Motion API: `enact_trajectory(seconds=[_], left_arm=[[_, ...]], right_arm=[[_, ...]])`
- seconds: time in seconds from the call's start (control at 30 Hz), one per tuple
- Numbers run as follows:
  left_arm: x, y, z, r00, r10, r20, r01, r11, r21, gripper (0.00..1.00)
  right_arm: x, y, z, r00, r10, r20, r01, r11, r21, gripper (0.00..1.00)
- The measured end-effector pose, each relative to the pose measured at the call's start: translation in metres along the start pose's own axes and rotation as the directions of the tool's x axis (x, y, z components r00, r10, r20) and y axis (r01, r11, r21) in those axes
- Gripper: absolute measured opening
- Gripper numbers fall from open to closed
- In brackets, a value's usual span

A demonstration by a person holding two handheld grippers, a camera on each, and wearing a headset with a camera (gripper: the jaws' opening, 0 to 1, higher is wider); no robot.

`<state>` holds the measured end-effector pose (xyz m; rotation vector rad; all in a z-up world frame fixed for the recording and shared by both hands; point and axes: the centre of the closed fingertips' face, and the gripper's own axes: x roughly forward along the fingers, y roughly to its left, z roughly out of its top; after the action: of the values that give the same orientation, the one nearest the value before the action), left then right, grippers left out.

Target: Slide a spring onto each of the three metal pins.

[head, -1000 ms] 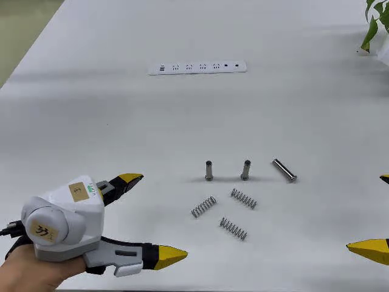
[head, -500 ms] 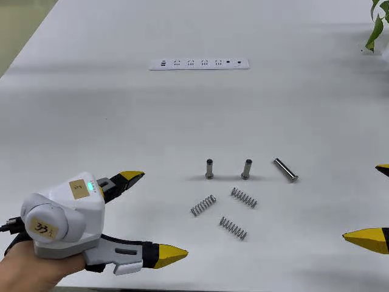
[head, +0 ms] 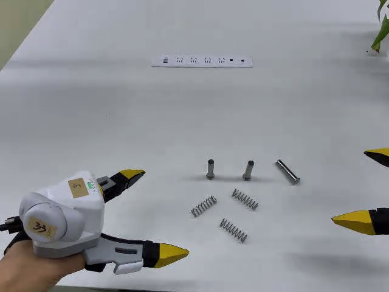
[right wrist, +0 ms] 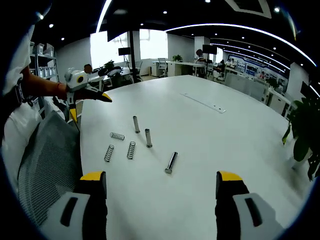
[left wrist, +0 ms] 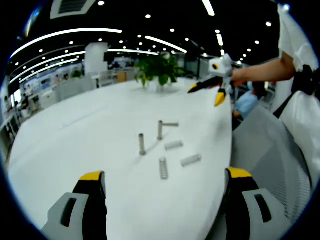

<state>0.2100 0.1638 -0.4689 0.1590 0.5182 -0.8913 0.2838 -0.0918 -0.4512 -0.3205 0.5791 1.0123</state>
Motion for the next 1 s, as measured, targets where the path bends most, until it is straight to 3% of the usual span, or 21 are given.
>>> enact_trajectory(seconds=[0.53,1.0], left_arm=[[0.002,0.003,-0.001,0.9999,-0.005,0.012,0.005,1.0,-0.021,1.0],[0.004,0.007,0.0,0.9996,0.001,0.029,0.0,0.999,-0.044,1.0]], right_arm=[[0.035,-0.018,0.031,0.9998,0.017,-0.011,-0.017,1.0,-0.004,0.83],[0.068,-0.03,0.031,0.9949,0.026,-0.098,-0.022,0.999,0.035,0.74]])
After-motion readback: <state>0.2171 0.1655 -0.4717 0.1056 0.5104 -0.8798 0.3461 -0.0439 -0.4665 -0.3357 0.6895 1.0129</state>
